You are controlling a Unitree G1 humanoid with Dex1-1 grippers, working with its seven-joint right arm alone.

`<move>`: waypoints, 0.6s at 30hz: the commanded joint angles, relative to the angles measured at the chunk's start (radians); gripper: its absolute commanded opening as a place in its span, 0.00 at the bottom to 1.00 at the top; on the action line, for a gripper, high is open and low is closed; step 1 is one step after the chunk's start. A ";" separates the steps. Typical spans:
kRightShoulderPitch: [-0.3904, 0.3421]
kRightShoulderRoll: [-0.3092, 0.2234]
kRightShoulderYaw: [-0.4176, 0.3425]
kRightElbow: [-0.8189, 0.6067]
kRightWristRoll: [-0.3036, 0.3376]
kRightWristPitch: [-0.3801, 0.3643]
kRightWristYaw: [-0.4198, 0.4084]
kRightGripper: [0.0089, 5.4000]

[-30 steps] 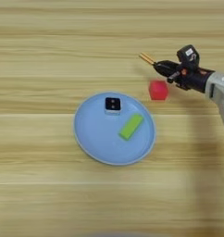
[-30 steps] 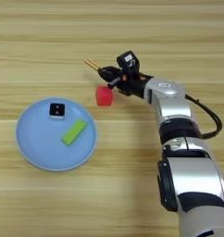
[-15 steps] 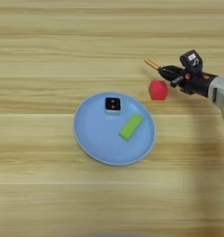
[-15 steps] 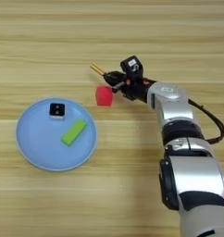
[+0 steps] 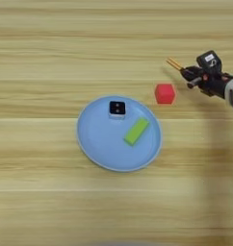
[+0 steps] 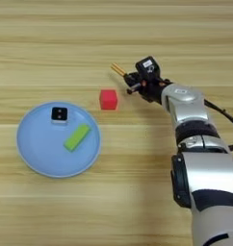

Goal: Move the objects on the table

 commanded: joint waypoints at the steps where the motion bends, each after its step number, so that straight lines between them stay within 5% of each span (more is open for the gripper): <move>1: -0.089 -0.046 -0.001 -0.032 -0.006 -0.041 -0.020 0.13; 18: -0.054 -0.052 0.032 0.027 -0.063 -0.060 -0.053 0.13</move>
